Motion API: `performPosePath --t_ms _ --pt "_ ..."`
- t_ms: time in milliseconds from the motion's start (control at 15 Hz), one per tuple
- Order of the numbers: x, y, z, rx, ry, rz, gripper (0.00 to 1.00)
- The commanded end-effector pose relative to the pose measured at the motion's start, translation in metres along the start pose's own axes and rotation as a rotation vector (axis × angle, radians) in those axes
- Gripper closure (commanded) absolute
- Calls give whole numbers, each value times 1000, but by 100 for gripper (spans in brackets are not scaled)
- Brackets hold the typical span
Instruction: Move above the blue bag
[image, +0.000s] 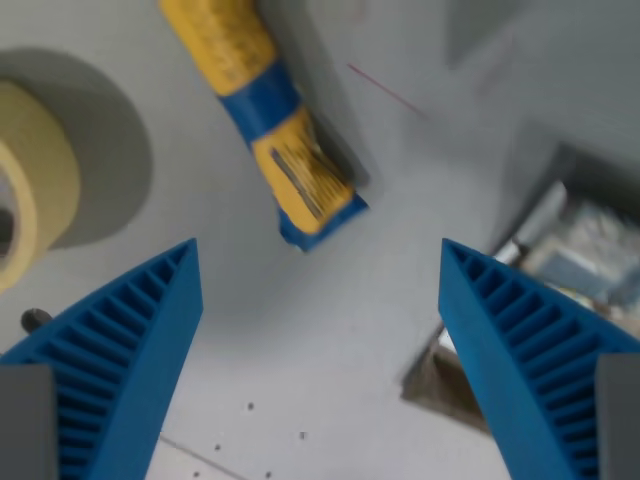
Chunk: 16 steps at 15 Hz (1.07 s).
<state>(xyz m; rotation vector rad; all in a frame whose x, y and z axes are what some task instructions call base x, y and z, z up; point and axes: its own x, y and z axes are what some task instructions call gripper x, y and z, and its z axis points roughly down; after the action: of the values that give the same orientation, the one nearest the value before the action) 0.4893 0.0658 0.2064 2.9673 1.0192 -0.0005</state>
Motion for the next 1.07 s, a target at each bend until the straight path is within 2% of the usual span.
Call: performPosePath --t_ms 67,600,1067 --pt "13 -2 7 48 44 -281 0" --pt "36 -13 25 46 33 -356 0" --pt "45 -18 33 38 30 -327 0"
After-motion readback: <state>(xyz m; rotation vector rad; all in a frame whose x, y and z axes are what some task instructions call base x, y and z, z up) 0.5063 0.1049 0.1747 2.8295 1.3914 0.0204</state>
